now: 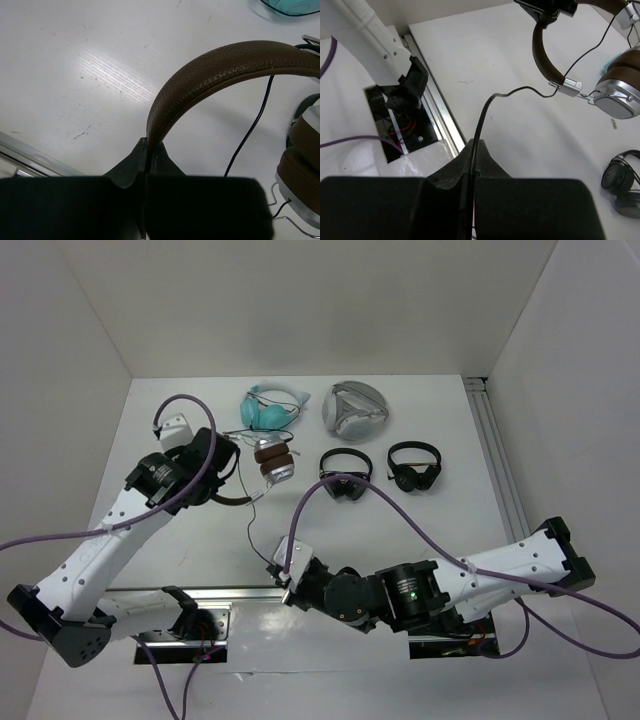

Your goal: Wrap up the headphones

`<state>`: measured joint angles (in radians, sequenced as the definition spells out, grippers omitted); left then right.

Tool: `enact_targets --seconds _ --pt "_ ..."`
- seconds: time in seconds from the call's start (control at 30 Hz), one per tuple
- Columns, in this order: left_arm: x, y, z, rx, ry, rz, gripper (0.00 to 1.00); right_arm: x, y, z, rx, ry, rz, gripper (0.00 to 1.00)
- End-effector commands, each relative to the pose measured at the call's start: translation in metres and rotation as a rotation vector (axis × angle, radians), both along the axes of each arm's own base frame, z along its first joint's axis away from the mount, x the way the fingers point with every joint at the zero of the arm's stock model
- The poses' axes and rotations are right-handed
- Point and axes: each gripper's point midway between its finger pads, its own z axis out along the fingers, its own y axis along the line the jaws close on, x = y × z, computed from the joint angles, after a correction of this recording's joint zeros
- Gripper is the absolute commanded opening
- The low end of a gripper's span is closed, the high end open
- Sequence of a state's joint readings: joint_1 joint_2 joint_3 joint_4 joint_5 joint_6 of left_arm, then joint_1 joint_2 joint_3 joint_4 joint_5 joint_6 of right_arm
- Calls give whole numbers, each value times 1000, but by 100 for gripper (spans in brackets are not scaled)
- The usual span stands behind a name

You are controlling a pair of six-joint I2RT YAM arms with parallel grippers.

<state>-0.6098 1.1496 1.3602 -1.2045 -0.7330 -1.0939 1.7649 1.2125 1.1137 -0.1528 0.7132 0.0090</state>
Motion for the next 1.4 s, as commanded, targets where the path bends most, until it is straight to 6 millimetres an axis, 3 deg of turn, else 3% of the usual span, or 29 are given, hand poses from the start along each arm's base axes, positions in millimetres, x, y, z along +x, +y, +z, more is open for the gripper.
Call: enact_targets --seconds 0.0,0.2,0.33,0.47,0.67,0.9,1.13,1.37 --pt "18 -13 5 -118 -73 -24 0 -11 15 38 134 28 45 0" --pt "12 -13 -36 -68 10 -5 0 -15 19 52 168 23 77 0" --pt "8 -23 -60 -52 48 -30 0 -13 18 62 179 4 70 0" --pt "0 -42 -68 10 58 -158 0 3 8 60 110 -45 -19 0" --pt "-31 -62 -87 83 119 -371 0 40 -30 65 41 -108 -157 0" --pt "-70 -104 -100 100 157 -621 0 70 -67 96 13 -151 -237 0" --pt "-111 -127 -103 28 167 -835 0 95 -96 96 -18 -171 -353 0" --pt "-129 -149 -92 -17 196 -1020 0 127 -125 93 -84 -194 -519 0"
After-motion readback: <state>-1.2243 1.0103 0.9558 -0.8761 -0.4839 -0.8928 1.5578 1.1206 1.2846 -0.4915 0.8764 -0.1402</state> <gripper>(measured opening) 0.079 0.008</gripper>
